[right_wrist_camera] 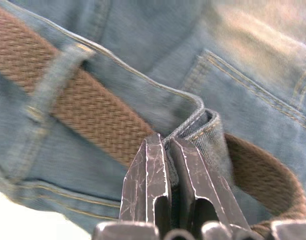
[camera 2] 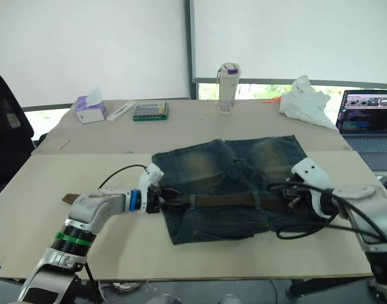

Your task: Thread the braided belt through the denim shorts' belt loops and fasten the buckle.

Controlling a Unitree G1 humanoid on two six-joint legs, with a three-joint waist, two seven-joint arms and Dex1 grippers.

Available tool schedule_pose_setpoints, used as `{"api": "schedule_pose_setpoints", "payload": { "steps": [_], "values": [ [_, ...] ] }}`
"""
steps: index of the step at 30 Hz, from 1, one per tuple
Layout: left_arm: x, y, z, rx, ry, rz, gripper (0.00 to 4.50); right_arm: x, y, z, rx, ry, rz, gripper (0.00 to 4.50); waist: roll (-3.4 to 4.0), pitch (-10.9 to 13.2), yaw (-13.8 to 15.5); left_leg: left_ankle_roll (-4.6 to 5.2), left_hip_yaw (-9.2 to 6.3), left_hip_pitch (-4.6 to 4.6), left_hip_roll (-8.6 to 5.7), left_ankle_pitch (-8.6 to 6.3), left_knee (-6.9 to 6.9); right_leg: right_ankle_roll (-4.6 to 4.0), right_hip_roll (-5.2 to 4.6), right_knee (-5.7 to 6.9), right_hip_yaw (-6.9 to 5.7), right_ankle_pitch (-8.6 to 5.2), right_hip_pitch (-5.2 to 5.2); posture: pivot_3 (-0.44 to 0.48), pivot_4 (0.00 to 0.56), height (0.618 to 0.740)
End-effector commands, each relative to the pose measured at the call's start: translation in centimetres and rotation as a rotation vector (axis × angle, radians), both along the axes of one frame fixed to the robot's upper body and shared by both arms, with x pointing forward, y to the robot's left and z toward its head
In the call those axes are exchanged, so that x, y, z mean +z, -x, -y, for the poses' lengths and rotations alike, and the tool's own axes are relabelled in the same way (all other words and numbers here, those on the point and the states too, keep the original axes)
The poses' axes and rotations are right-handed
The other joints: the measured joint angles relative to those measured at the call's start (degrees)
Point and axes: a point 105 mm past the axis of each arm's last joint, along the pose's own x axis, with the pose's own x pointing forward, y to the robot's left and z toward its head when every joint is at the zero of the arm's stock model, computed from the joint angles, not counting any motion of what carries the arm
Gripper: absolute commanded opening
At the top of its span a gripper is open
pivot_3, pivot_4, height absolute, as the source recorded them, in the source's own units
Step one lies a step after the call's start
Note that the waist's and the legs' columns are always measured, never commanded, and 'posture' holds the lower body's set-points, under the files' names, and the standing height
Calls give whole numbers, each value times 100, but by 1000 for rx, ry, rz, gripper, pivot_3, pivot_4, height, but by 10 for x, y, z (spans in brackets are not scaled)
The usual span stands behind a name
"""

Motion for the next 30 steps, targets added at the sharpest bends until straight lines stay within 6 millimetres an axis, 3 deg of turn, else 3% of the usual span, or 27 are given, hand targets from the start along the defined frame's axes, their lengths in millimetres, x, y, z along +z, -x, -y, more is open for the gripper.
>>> {"api": "schedule_pose_setpoints", "payload": {
  "steps": [1, 5, 7, 10, 12, 16, 22, 24, 30],
  "values": [
    [6, -15, 14, 48, -15, 45, 4437, 24, 12, -4, -13, -5, 81, 25, -1, 0, 35, 0, -1, 0, 0, 0, 2, 0, 0, -1, -1, 0, 1, 0, 150, 740],
    [7, -26, 37, 35, -13, 43, 4437, 15, 19, 17, -85, 44, 47, 25, -3, 0, 97, 0, -2, -1, -13, 0, 14, 3, 0, -6, -15, 0, 9, 0, 150, 740],
    [-4, -21, 50, -34, -42, -9, 4437, 9, 18, 27, -125, 46, 33, 25, -3, 0, 78, 1, 4, -1, -20, 0, 14, 9, -2, -7, -12, -2, 12, 0, 150, 740],
    [-28, 3, 56, -185, -119, -96, 4437, 3, 18, 31, -139, 68, 20, 25, 5, -5, 52, 1, 11, 2, -22, 0, 9, 10, 0, -7, -9, -2, 13, 0, 150, 740],
    [-40, 8, 55, -225, -182, -57, 3903, 4, 19, 32, -137, 64, 22, 0, 6, -10, 51, 1, 11, 4, -20, 0, 9, 13, 1, -7, -8, -4, 15, 0, 150, 740],
    [-38, 2, 60, -195, -148, -17, 2663, 7, 18, 45, -165, 74, 35, 0, 22, -20, 64, 2, 12, 10, -20, -1, 12, 15, 0, -6, -7, -5, 25, 0, 150, 740],
    [-22, -13, 66, -115, -43, 98, 670, 7, 21, 52, -185, 81, 68, 0, 21, -20, 128, 11, 7, 0, -26, -6, 26, 23, -5, -11, -8, -9, 30, 0, 150, 740],
    [-7, -16, 67, -103, 28, 142, 132, 15, 22, 52, -193, 51, 101, 0, 22, -20, 141, 11, 6, -2, -29, -6, 34, 25, -7, -9, -6, -8, 30, 0, 150, 740],
    [30, -14, 53, -134, 147, 251, 52, 41, 30, 59, -198, 38, 177, 0, 18, -17, 98, 12, 7, -10, -26, -7, 36, 29, -3, -6, -3, -6, 21, 0, 150, 740]
  ]
}}
